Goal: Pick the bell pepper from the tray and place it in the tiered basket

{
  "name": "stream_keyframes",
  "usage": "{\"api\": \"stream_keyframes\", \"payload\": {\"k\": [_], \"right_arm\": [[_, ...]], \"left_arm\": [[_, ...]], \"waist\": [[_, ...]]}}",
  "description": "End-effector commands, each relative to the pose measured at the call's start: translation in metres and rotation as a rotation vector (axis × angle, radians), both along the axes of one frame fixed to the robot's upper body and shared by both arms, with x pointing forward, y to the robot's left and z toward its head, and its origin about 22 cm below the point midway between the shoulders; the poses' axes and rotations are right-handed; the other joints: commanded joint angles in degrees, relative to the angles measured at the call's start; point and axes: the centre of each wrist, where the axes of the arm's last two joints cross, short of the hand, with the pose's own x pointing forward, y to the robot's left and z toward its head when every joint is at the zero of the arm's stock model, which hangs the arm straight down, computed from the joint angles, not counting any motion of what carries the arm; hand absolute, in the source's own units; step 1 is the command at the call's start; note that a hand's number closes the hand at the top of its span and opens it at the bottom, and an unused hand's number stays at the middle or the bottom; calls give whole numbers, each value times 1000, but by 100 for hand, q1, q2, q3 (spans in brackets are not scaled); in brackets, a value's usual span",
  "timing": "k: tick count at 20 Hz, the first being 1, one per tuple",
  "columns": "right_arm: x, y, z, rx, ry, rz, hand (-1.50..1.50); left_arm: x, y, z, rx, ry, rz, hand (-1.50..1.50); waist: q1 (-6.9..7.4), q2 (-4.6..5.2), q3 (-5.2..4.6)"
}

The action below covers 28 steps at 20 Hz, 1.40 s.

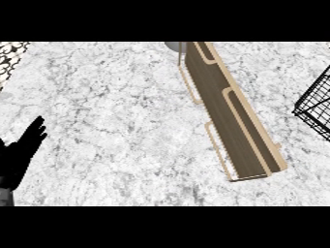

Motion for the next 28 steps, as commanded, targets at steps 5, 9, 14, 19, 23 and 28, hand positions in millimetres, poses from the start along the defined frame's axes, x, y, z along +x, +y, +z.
{"api": "stream_keyframes", "payload": {"k": [5,9,14,19,23,28], "right_arm": [[-19,-70,-9,-343,431,-138,150],[-27,-88,3,-425,564,-157,150],[-29,-95,26,-487,627,-114,150],[-26,-88,46,-501,695,-65,150],[-30,-99,32,-486,791,-63,150],[-31,-103,22,-203,891,-73,150]], "left_arm": [[5,-2,-1,18,2,-5,0],[-5,-1,-7,6,-6,-17,0],[6,-13,5,1,-12,-3,0],[-3,11,-1,12,-4,14,0],[6,-7,4,-9,6,-2,0],[3,0,4,17,-8,3,0]], "waist": [[0,66,-32],[35,13,-10],[48,12,1],[-26,-25,-7],[63,23,1],[40,12,0]]}}
